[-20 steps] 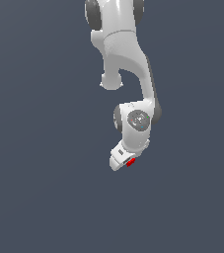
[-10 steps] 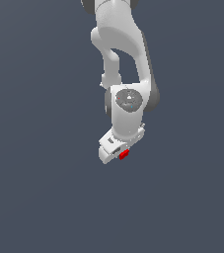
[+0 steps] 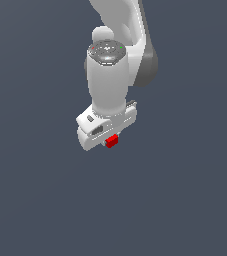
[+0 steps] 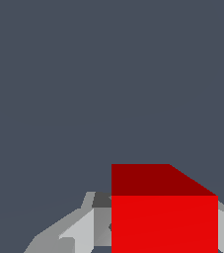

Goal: Pick up the red cube and move it to a goal position.

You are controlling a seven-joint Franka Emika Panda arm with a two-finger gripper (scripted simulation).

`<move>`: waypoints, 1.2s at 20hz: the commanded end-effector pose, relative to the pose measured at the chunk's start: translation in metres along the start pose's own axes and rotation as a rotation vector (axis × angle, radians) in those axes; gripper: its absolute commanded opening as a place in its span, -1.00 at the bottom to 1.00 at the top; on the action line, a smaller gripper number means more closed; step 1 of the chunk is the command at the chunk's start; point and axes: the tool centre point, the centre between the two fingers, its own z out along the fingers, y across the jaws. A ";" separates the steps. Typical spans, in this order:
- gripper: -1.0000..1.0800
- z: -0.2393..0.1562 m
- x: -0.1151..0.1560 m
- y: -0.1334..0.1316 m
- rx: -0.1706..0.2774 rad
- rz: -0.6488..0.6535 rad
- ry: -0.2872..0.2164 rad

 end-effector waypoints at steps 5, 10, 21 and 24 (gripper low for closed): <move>-1.00 -0.071 -0.020 0.028 0.001 -0.001 0.000; -1.00 -0.117 -0.032 0.047 0.001 -0.001 0.000; -1.00 -0.164 -0.043 0.068 0.000 0.001 0.000; -1.00 -0.167 -0.044 0.070 0.000 0.001 0.000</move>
